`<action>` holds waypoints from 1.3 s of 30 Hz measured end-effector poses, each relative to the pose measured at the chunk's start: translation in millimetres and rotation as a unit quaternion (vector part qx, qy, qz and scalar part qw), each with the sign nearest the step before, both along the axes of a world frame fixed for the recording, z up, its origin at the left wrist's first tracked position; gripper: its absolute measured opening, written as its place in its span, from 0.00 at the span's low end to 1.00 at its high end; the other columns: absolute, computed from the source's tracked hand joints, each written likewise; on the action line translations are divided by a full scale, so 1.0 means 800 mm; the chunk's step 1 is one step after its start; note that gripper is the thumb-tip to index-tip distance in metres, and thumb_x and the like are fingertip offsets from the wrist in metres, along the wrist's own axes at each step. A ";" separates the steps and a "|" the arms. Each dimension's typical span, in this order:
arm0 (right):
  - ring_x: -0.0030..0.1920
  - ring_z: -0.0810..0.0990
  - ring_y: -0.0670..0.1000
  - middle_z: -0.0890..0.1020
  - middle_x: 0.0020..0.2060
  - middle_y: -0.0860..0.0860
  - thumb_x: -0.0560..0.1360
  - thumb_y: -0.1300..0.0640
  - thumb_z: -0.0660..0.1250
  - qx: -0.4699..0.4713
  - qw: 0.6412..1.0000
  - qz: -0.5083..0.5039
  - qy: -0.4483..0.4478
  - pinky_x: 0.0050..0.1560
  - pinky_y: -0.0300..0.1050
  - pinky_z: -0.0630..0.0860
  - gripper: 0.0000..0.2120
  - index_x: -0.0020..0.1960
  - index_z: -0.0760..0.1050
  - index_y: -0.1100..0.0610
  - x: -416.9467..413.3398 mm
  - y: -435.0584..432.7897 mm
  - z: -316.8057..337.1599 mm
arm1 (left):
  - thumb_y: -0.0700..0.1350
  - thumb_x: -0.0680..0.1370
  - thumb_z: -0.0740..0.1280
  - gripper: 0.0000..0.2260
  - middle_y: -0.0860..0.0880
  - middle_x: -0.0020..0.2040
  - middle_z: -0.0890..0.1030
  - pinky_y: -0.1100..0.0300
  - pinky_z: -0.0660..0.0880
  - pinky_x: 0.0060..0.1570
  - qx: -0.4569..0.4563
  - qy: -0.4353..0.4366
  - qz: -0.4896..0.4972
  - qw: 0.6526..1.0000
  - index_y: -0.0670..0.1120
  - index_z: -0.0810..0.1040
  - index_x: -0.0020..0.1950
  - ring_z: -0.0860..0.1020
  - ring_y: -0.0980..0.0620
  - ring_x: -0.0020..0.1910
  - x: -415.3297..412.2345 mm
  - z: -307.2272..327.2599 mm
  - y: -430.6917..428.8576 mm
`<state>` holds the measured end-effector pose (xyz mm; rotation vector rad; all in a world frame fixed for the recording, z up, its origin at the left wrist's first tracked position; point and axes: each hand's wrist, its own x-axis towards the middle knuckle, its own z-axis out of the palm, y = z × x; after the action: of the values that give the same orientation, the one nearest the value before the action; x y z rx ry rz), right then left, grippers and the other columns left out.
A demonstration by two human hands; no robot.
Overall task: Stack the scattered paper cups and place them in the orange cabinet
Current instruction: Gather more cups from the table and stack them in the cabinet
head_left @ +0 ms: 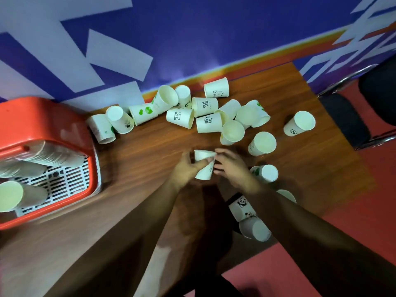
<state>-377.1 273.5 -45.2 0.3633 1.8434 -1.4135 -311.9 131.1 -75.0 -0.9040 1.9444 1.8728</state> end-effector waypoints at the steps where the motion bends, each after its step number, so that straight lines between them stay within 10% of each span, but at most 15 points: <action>1: 0.53 0.83 0.52 0.82 0.55 0.54 0.81 0.58 0.63 -0.023 1.000 0.007 0.001 0.53 0.46 0.80 0.13 0.64 0.74 0.55 -0.006 0.005 0.006 | 0.54 0.72 0.78 0.29 0.48 0.58 0.82 0.62 0.82 0.45 -0.009 0.006 0.003 1.000 0.45 0.72 0.67 0.83 0.53 0.52 0.000 0.002 0.000; 7: 0.61 0.76 0.52 0.77 0.62 0.53 0.72 0.50 0.74 0.187 0.917 0.120 0.330 0.60 0.45 0.74 0.27 0.67 0.71 0.57 -0.065 0.029 0.025 | 0.46 0.74 0.77 0.23 0.54 0.55 0.80 0.73 0.75 0.38 -0.023 0.048 0.083 0.995 0.48 0.72 0.65 0.79 0.56 0.53 -0.006 0.027 -0.012; 11: 0.69 0.70 0.59 0.69 0.69 0.59 0.68 0.41 0.75 0.317 0.877 0.162 0.324 0.64 0.52 0.72 0.45 0.76 0.59 0.58 -0.090 0.021 0.009 | 0.45 0.75 0.76 0.22 0.53 0.54 0.80 0.74 0.74 0.37 -0.031 0.064 0.105 0.992 0.45 0.72 0.65 0.79 0.59 0.51 -0.007 0.040 -0.021; 18: 0.67 0.73 0.60 0.71 0.69 0.59 0.69 0.43 0.74 0.349 0.838 0.186 0.377 0.62 0.53 0.74 0.42 0.74 0.60 0.60 -0.084 0.010 -0.018 | 0.47 0.74 0.77 0.23 0.50 0.58 0.81 0.65 0.77 0.48 -0.035 0.073 0.139 0.987 0.45 0.72 0.65 0.80 0.53 0.57 0.022 0.043 -0.045; 26: 0.66 0.71 0.56 0.71 0.66 0.54 0.66 0.47 0.77 0.227 0.886 0.220 0.339 0.60 0.51 0.73 0.38 0.70 0.64 0.56 -0.014 -0.015 0.048 | 0.44 0.75 0.75 0.27 0.53 0.59 0.78 0.72 0.76 0.42 -0.067 0.110 0.172 0.977 0.51 0.66 0.70 0.80 0.70 0.46 0.087 0.060 -0.080; 31: 0.64 0.71 0.52 0.72 0.64 0.52 0.67 0.50 0.77 0.138 0.892 0.249 0.350 0.57 0.42 0.68 0.35 0.69 0.67 0.56 0.046 -0.102 0.095 | 0.57 0.68 0.77 0.34 0.51 0.64 0.78 0.63 0.75 0.53 -0.100 0.136 0.185 0.968 0.55 0.67 0.70 0.78 0.54 0.61 0.162 0.094 -0.140; 39: 0.55 0.77 0.53 0.78 0.57 0.51 0.64 0.52 0.80 0.020 0.882 0.291 0.370 0.53 0.46 0.74 0.32 0.64 0.70 0.54 0.179 -0.270 0.126 | 0.52 0.70 0.76 0.30 0.52 0.64 0.78 0.63 0.77 0.57 -0.154 0.175 0.308 0.922 0.55 0.68 0.69 0.78 0.58 0.61 0.321 0.148 -0.265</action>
<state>-234.3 57.7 55.8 -0.7758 2.2921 -1.1437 -55.0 -80.9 43.0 -1.5080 2.4204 2.2114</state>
